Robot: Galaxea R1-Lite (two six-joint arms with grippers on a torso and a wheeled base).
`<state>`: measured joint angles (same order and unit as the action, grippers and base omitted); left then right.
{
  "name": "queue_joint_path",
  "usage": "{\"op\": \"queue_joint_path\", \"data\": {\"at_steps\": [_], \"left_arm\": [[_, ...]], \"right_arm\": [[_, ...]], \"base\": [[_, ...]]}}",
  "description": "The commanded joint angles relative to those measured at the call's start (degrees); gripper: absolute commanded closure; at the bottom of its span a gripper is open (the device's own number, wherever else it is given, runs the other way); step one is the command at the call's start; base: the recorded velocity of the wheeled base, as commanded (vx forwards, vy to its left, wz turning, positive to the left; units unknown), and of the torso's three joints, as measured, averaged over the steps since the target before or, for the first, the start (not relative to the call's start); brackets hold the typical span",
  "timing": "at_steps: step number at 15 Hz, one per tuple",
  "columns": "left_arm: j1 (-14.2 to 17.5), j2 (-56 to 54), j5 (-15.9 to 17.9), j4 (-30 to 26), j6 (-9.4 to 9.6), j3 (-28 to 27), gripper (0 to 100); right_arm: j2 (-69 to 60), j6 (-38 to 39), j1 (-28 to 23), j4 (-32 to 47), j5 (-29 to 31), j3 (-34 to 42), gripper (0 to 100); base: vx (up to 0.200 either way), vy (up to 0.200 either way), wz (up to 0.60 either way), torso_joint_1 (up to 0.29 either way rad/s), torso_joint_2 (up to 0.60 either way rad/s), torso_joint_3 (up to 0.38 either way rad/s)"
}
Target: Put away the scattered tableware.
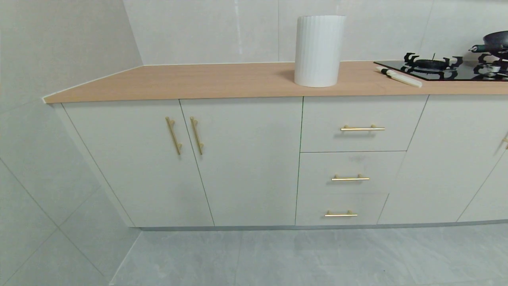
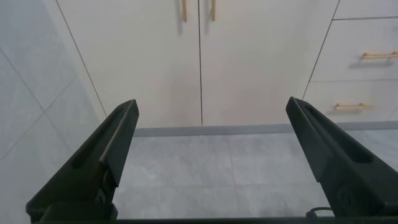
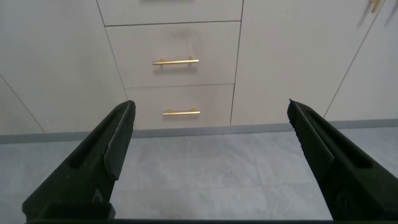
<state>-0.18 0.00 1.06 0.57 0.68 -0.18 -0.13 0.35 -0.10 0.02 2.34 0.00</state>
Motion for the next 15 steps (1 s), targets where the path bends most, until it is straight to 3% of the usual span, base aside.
{"op": "queue_joint_path", "data": {"at_steps": [1,15], "left_arm": [[0.01,0.0,-0.01,0.04,0.02,0.01,0],[0.01,0.0,-0.01,0.04,0.02,0.01,0]], "right_arm": [[0.13,0.0,0.01,0.06,-0.06,0.0,0],[0.13,0.0,0.01,0.06,-0.23,0.0,0]], "base": [[0.2,0.0,0.0,0.002,0.0,0.007],[0.2,0.0,0.0,0.001,0.0,0.001]]}}
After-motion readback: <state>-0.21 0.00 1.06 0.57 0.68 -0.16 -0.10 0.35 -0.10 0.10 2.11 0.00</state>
